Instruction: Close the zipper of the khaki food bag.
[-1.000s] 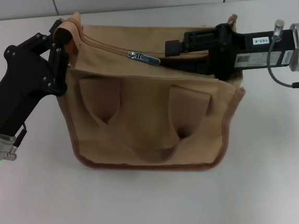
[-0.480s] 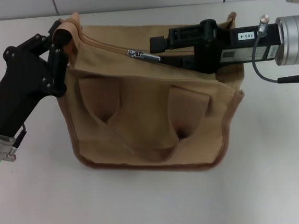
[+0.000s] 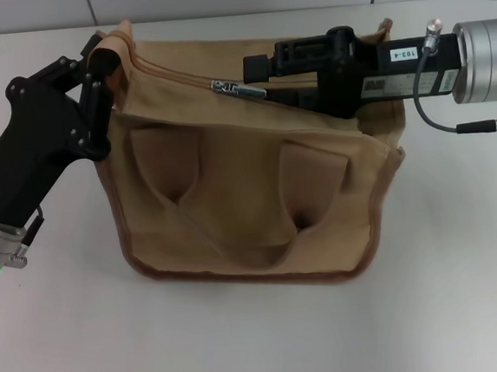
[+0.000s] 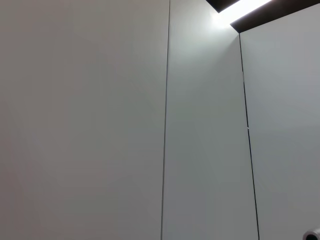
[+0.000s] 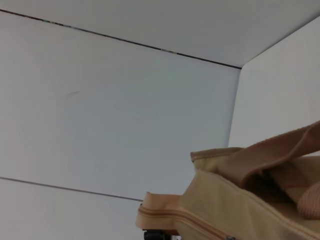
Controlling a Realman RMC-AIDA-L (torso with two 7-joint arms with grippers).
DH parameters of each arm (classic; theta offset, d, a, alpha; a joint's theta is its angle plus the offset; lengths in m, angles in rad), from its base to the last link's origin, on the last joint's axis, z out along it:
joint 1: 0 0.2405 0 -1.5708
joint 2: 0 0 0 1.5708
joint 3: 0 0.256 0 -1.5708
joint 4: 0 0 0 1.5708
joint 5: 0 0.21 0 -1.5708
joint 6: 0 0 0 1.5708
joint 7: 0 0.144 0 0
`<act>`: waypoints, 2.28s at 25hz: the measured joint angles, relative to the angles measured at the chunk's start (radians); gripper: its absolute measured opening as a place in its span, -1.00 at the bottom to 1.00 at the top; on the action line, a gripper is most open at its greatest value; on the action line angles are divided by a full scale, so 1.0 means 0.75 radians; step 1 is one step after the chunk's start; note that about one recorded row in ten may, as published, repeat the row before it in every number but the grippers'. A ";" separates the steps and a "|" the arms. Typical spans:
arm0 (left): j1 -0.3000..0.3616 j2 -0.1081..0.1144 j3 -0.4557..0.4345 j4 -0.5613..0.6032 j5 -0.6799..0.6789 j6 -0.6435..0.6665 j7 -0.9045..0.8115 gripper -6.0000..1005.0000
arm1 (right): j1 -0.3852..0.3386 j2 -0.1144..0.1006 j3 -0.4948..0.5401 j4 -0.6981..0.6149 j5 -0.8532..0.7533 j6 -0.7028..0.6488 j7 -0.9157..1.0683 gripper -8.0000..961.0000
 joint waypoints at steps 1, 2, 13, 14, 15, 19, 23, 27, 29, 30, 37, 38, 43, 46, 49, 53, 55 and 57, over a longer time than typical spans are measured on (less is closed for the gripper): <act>0.000 0.000 0.000 0.000 0.000 -0.001 0.000 -0.95 | 0.000 0.000 0.001 0.000 0.000 -0.002 0.000 0.18; 0.000 0.000 0.000 0.000 0.000 -0.001 0.000 -0.95 | 0.000 0.000 0.002 -0.001 0.000 -0.004 0.000 0.18; -0.005 0.000 0.000 0.000 0.000 -0.006 0.014 -0.95 | -0.006 -0.011 0.009 -0.002 0.005 -0.038 0.009 0.18; -0.005 0.000 0.000 0.000 0.000 -0.008 0.018 -0.95 | -0.007 -0.013 0.009 -0.002 0.006 -0.038 0.009 0.18; -0.005 0.000 0.000 0.000 0.000 -0.008 0.018 -0.95 | -0.008 -0.014 0.009 -0.002 0.006 -0.039 0.009 0.18; -0.006 0.000 0.000 0.000 -0.003 -0.013 0.019 -0.95 | -0.008 -0.025 0.012 -0.003 0.009 -0.049 0.011 0.18; -0.007 0.000 0.000 0.000 -0.004 -0.015 0.018 -0.95 | -0.004 -0.026 0.013 -0.003 0.009 -0.061 0.011 0.18; -0.010 0.000 0.000 0.000 -0.004 -0.017 0.018 -0.95 | -0.002 -0.027 0.015 -0.005 0.009 -0.070 0.012 0.18; -0.013 0.000 0.000 0.000 -0.004 -0.017 0.018 -0.95 | -0.001 -0.028 0.024 -0.006 0.010 -0.071 0.012 0.18; -0.013 0.000 0.000 0.000 -0.004 -0.017 0.018 -0.95 | -0.001 -0.028 0.024 -0.006 0.010 -0.071 0.012 0.18; -0.016 0.000 0.000 0.000 -0.004 -0.019 0.018 -0.95 | 0.000 -0.037 0.030 -0.007 0.011 -0.068 0.012 0.18; -0.016 0.000 0.000 0.000 -0.004 -0.019 0.018 -0.95 | 0.000 -0.037 0.031 -0.007 0.011 -0.067 0.011 0.18; -0.015 0.000 0.000 0.000 -0.003 -0.021 0.018 -0.95 | 0.000 -0.037 0.048 -0.007 0.011 -0.071 0.006 0.18; -0.012 0.000 0.000 0.000 -0.003 -0.021 0.018 -0.95 | 0.000 -0.039 0.050 -0.008 0.011 -0.072 0.005 0.18; -0.011 0.000 0.000 0.000 -0.002 -0.022 0.018 -0.95 | 0.000 -0.039 0.057 -0.010 0.011 -0.081 0.006 0.18; -0.009 0.000 0.000 0.000 -0.002 -0.023 0.018 -0.95 | 0.000 -0.039 0.064 -0.013 0.012 -0.094 0.007 0.18; -0.009 0.000 0.000 0.000 -0.002 -0.023 0.018 -0.95 | 0.000 -0.039 0.064 -0.014 0.013 -0.099 0.007 0.18; -0.008 0.000 0.000 0.000 -0.002 -0.023 0.018 -0.95 | 0.000 -0.039 0.073 -0.015 0.014 -0.116 0.007 0.18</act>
